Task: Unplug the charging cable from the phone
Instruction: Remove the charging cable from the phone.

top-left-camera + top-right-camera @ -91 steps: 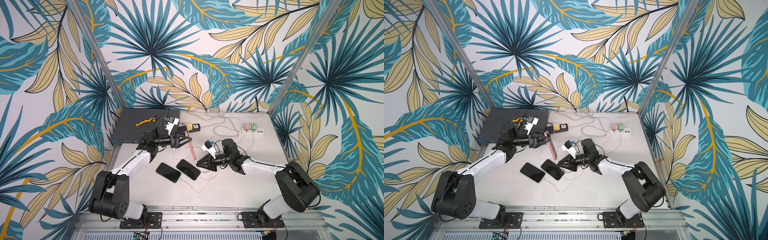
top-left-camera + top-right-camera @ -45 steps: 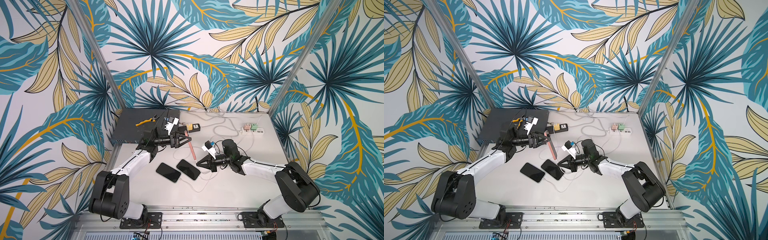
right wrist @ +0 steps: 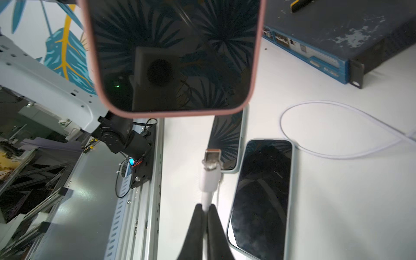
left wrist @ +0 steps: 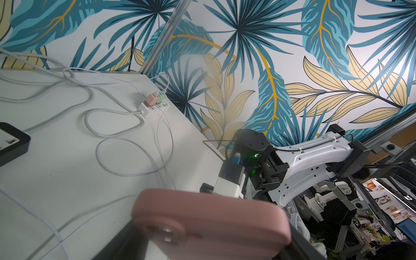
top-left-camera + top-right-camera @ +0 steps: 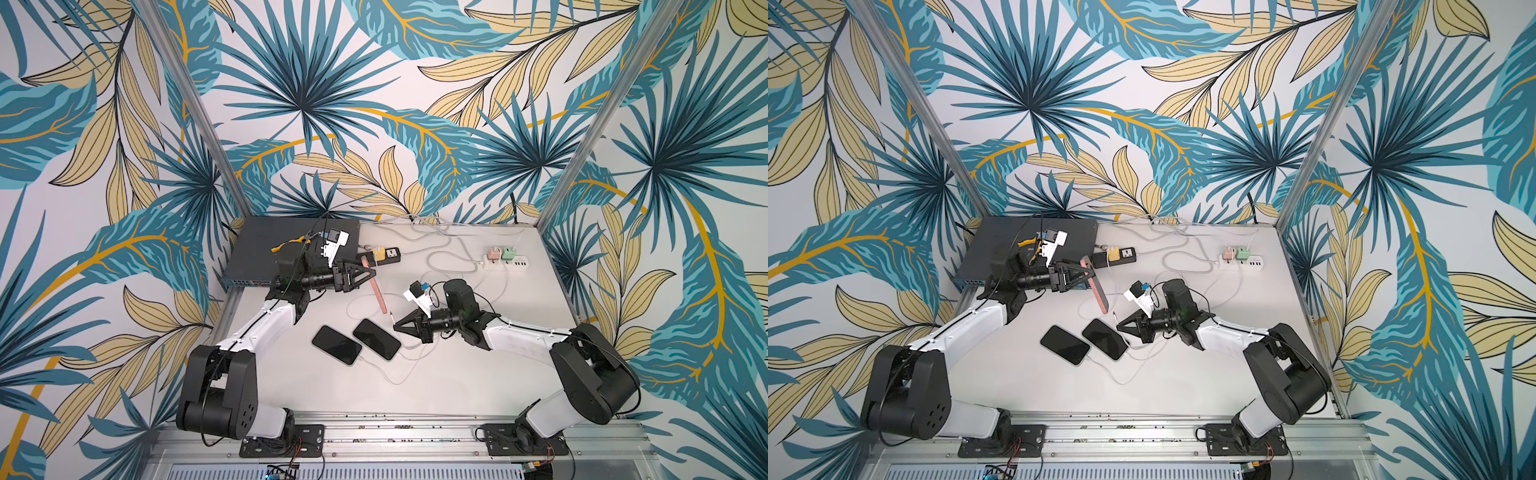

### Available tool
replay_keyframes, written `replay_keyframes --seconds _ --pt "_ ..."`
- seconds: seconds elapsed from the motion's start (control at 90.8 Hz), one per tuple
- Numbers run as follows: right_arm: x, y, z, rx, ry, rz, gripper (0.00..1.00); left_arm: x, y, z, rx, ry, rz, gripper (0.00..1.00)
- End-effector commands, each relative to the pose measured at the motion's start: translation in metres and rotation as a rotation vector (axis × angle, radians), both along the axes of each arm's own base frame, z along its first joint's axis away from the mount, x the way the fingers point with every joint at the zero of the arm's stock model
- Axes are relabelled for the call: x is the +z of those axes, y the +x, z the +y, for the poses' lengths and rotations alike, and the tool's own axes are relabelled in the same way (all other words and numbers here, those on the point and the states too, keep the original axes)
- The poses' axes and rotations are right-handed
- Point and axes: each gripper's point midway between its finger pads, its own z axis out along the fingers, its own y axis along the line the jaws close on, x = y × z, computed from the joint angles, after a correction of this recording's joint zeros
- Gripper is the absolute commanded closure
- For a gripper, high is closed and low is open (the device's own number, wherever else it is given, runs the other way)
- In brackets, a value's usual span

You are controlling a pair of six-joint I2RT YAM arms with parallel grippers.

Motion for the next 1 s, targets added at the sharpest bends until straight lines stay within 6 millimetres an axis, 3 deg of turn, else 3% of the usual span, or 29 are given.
replay_keyframes --seconds 0.0,0.088,0.187,0.32,0.529,0.705,0.815,0.992 --pt "-0.006 0.037 -0.013 -0.212 -0.084 -0.004 1.0 0.018 -0.011 0.003 -0.018 -0.014 -0.087 0.63" --pt "-0.004 0.064 -0.029 -0.373 -0.117 -0.009 1.0 0.017 -0.012 0.003 -0.019 -0.013 -0.086 0.62" --pt "-0.007 0.099 -0.06 -0.606 -0.189 0.004 1.0 0.016 -0.012 0.002 -0.02 -0.012 -0.088 0.62" --pt "-0.032 0.125 -0.113 -0.846 -0.365 0.058 1.0 0.014 -0.012 0.003 -0.02 -0.009 -0.086 0.62" --pt "-0.06 0.142 -0.182 -1.057 -0.58 0.071 0.95 0.012 -0.012 0.003 -0.019 -0.004 -0.084 0.62" --pt "-0.066 0.147 -0.233 -1.208 -0.756 0.02 0.91 0.01 -0.013 0.003 -0.02 -0.001 -0.081 0.62" --pt "-0.067 0.149 -0.246 -1.245 -0.83 -0.006 0.86 0.009 -0.012 0.003 -0.02 0.002 -0.08 0.62" --pt "-0.066 0.153 -0.238 -1.216 -0.803 0.0 0.81 0.007 -0.012 0.002 -0.02 0.003 -0.076 0.62"
